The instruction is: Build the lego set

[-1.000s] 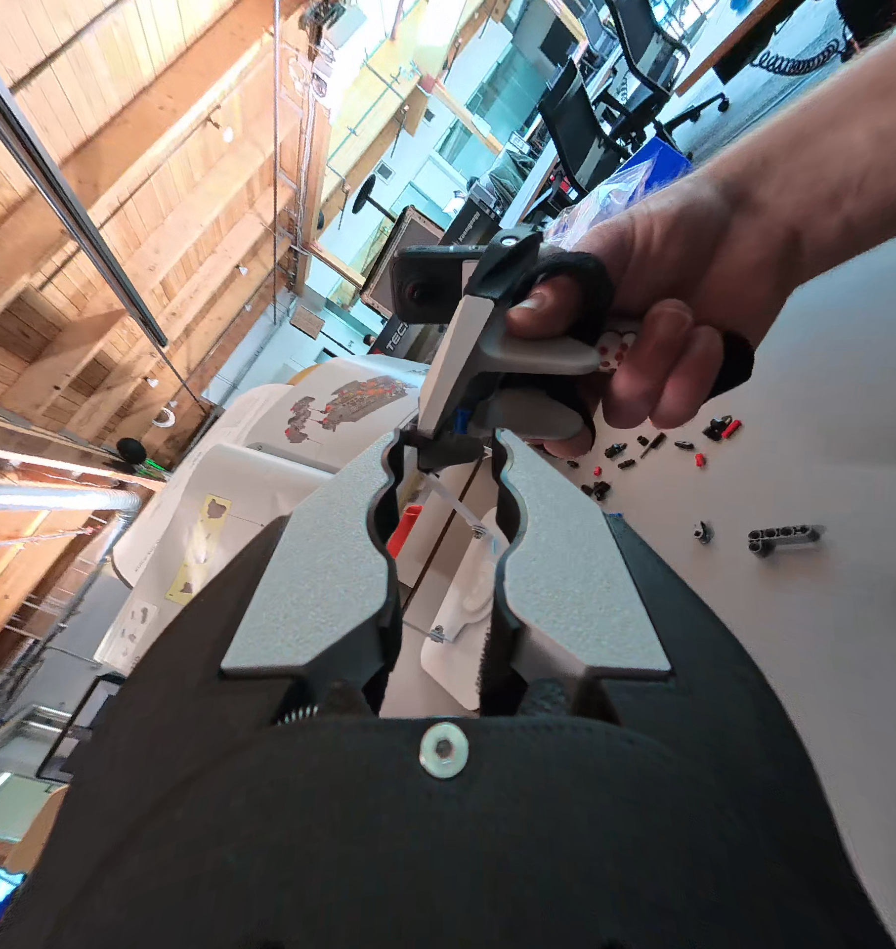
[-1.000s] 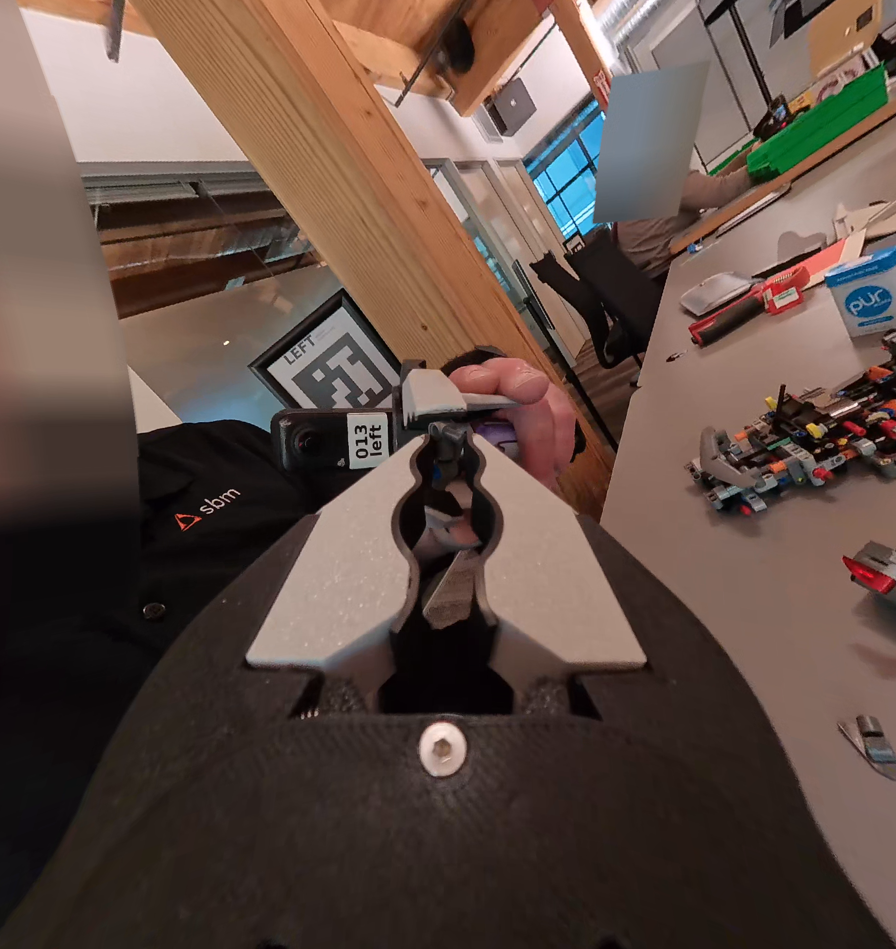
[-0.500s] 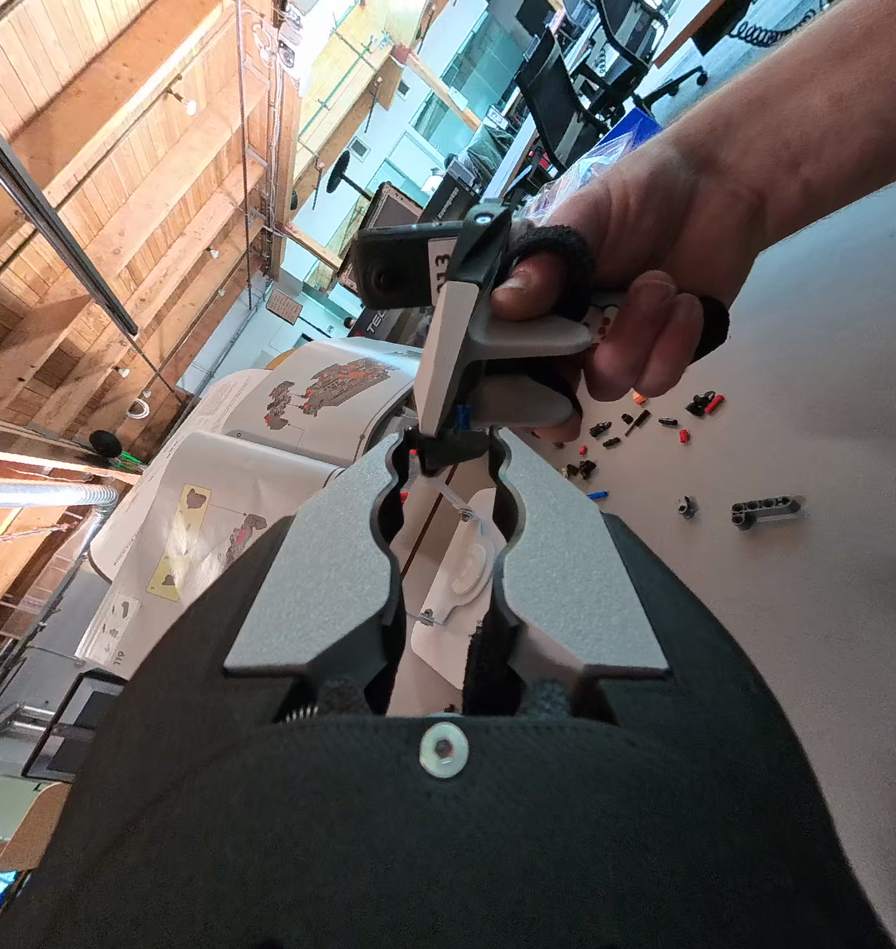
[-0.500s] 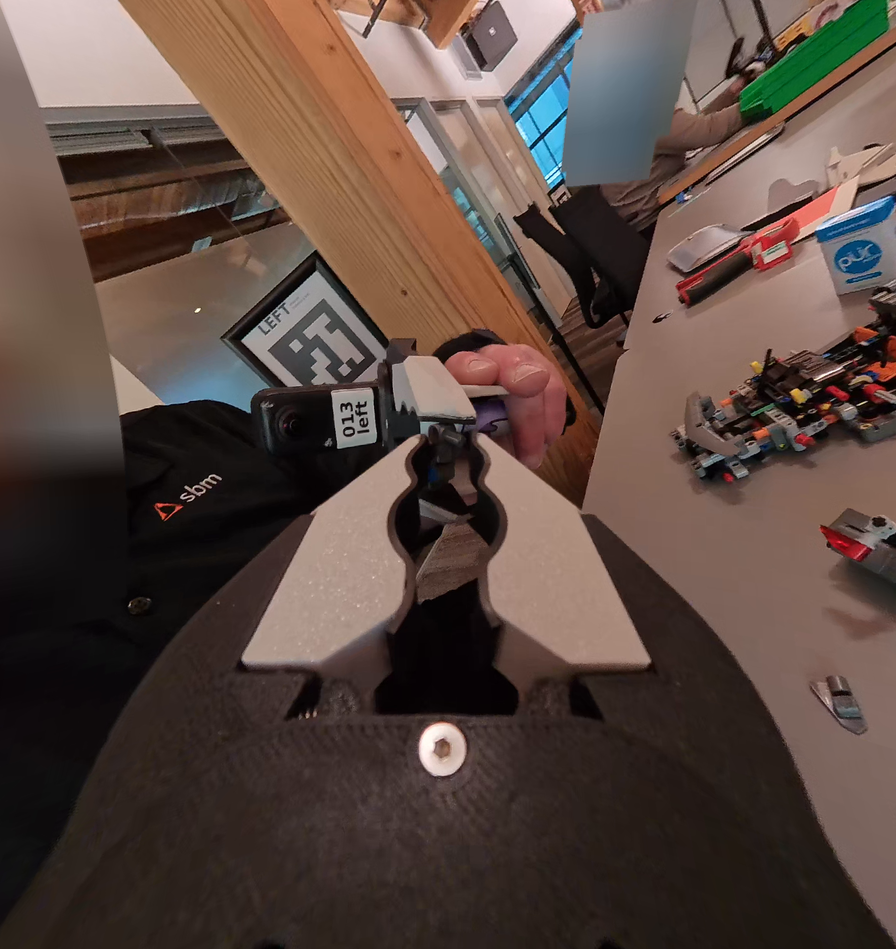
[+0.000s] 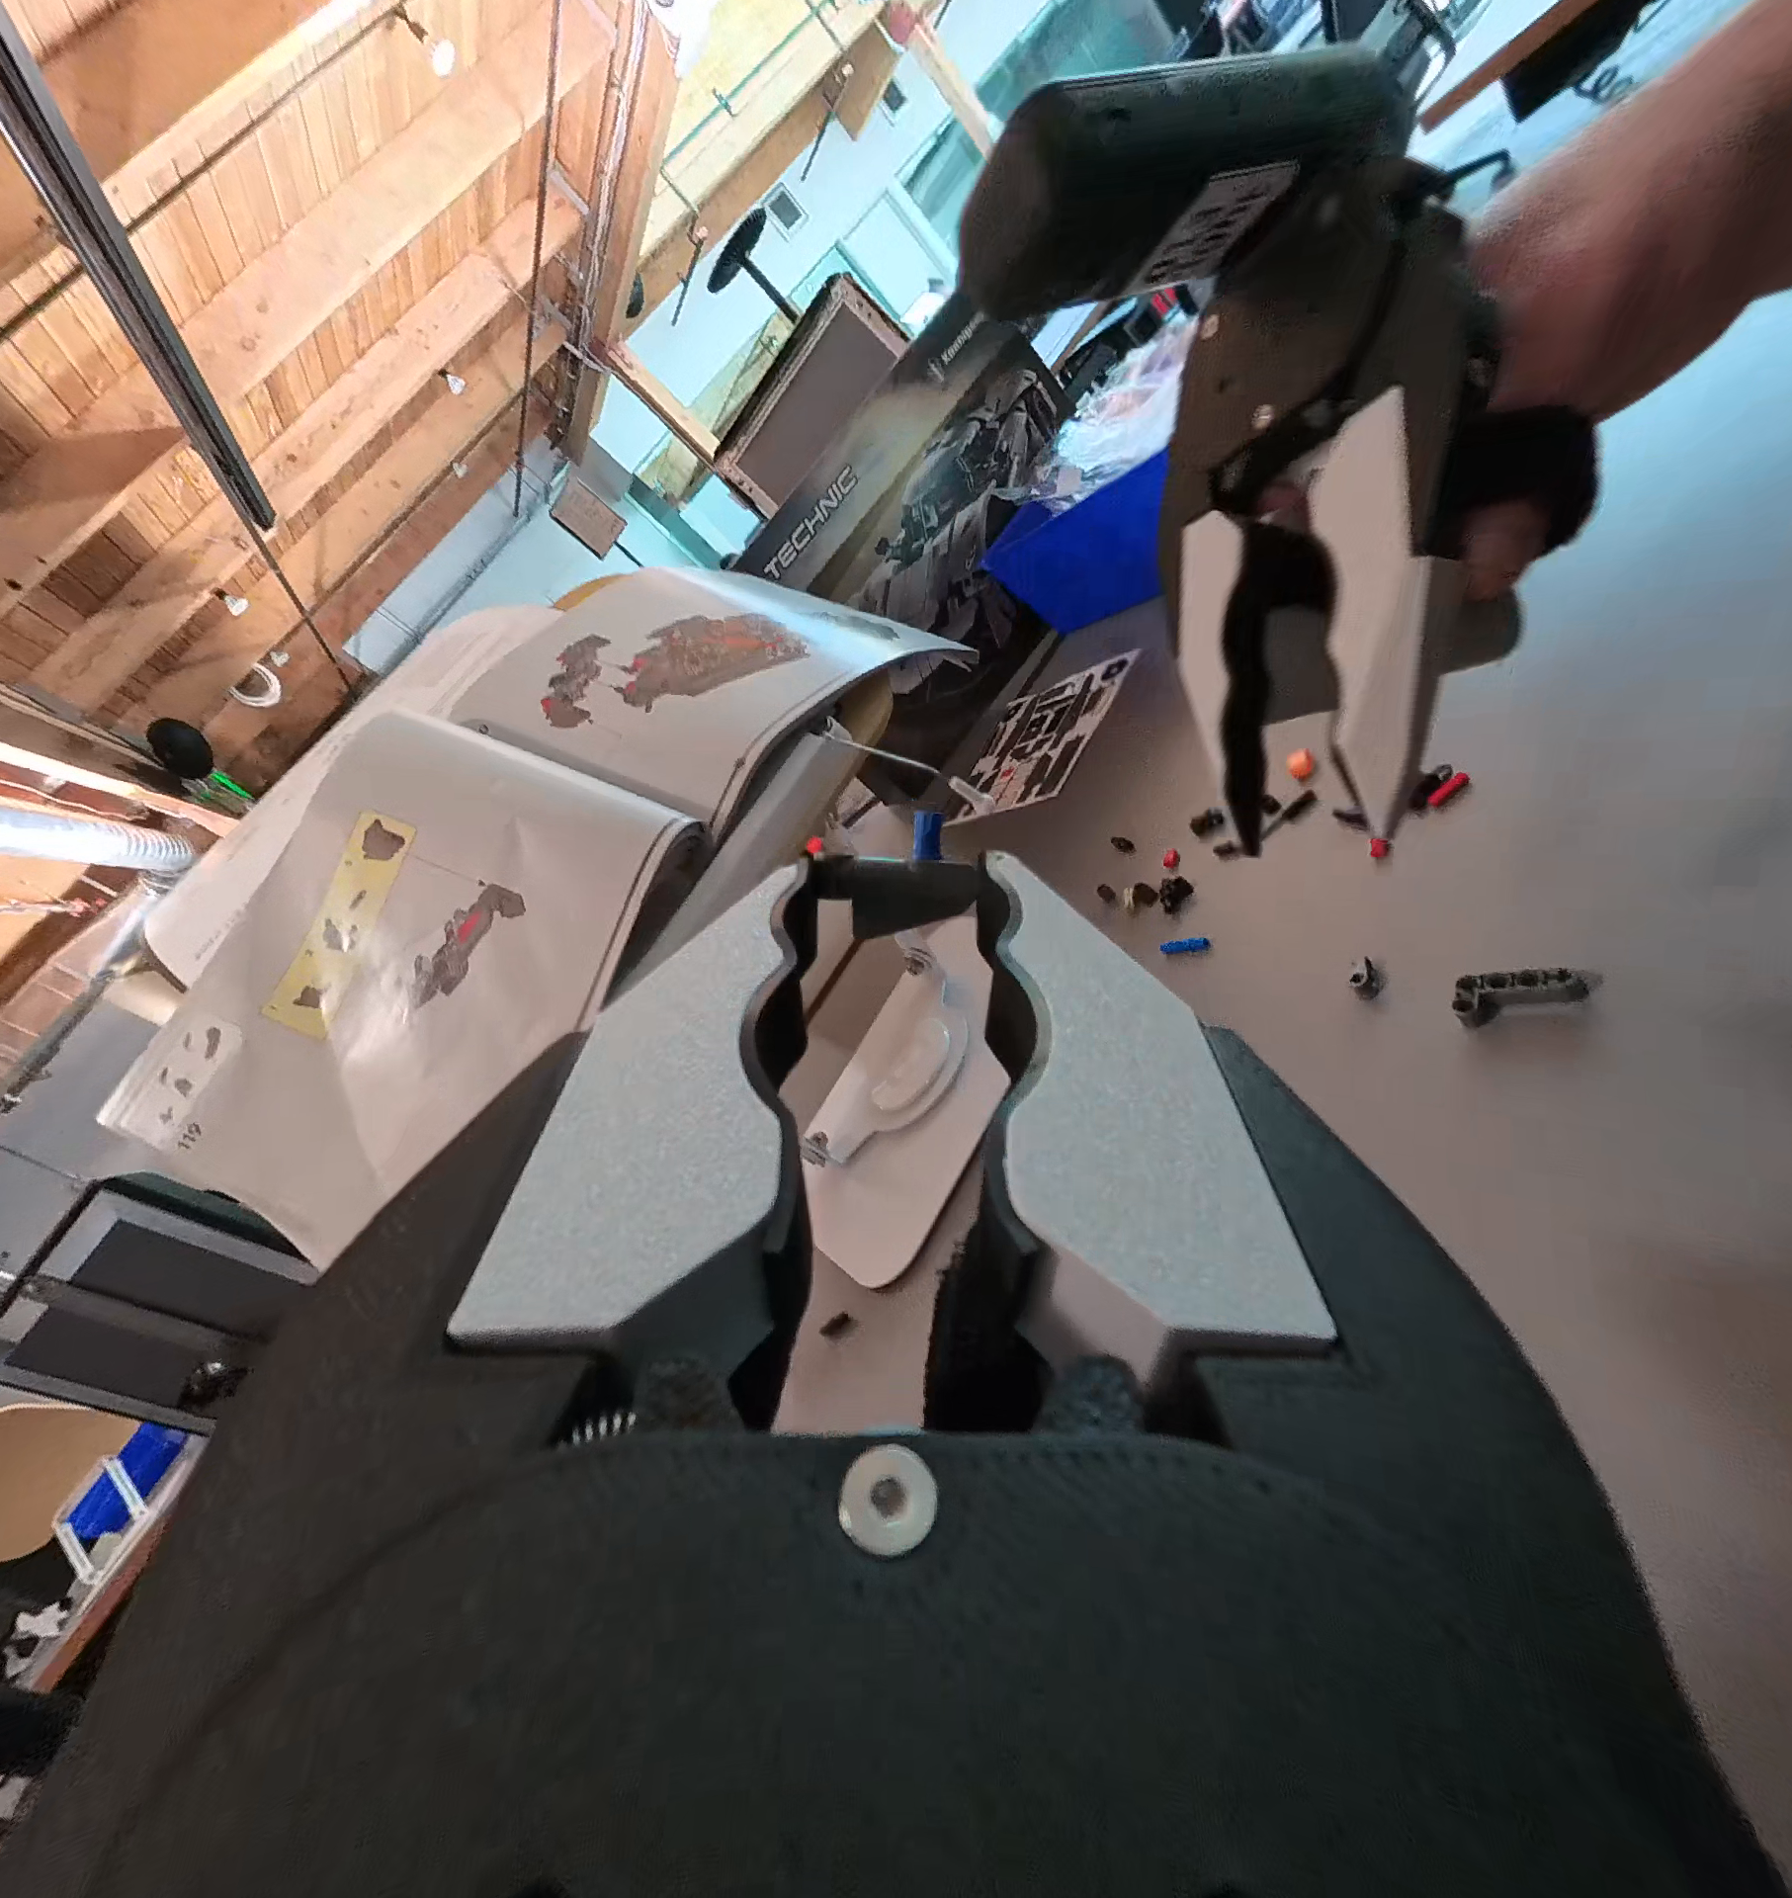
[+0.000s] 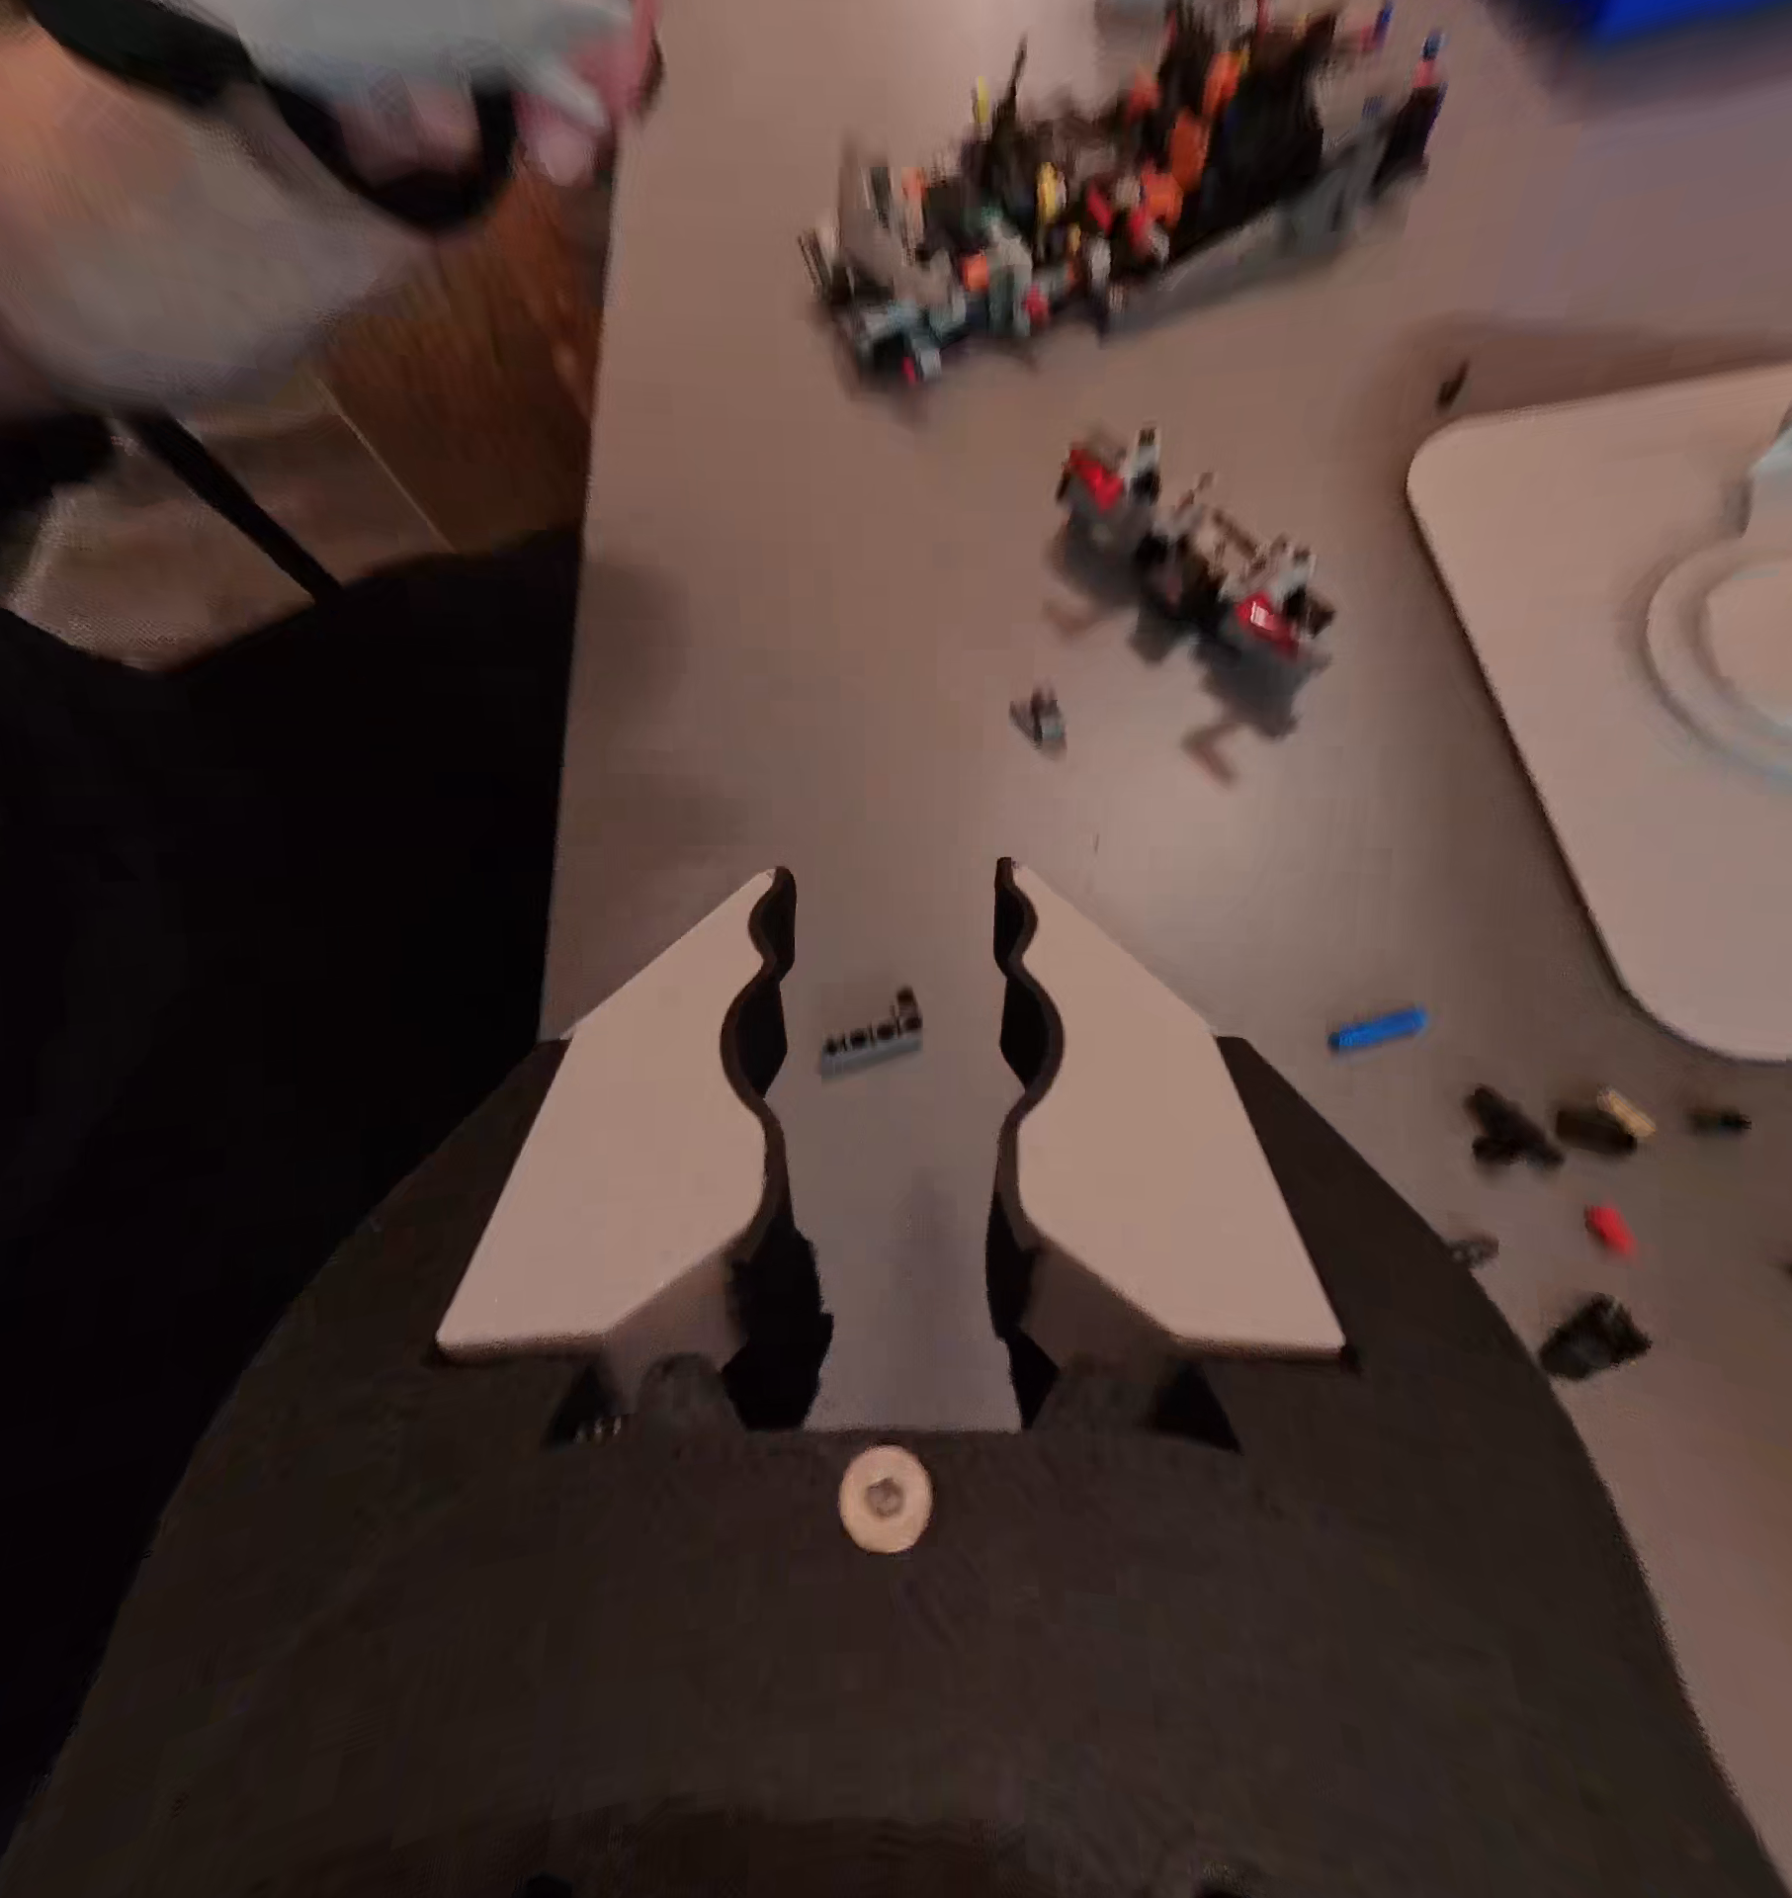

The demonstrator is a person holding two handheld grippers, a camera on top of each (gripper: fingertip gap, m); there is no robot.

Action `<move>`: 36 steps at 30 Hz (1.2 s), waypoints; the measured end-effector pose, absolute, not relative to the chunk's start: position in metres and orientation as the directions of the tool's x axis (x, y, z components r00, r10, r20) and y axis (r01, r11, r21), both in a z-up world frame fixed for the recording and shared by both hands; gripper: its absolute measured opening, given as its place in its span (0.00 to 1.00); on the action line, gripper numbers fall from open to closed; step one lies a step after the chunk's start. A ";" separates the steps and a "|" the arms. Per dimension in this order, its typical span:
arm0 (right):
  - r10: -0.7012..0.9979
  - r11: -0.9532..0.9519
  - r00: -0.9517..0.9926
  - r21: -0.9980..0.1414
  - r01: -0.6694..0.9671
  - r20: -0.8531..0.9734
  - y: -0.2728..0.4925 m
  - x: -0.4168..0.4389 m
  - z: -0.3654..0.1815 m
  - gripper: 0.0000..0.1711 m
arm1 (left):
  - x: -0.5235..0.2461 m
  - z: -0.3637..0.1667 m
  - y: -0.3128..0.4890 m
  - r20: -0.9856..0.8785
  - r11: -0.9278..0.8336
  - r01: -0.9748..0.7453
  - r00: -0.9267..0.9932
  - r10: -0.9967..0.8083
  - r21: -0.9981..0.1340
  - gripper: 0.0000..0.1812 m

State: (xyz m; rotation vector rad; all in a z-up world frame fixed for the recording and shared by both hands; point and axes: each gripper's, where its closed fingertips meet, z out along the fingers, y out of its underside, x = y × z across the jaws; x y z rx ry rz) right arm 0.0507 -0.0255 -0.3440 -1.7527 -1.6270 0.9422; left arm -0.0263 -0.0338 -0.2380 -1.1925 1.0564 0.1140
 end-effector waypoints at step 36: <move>0.995 -0.104 0.043 -0.847 0.522 -0.096 -0.054 -0.001 -0.347 0.13 | -0.024 -0.279 -0.055 -0.662 0.379 -0.549 0.542 -0.518 -0.745 0.16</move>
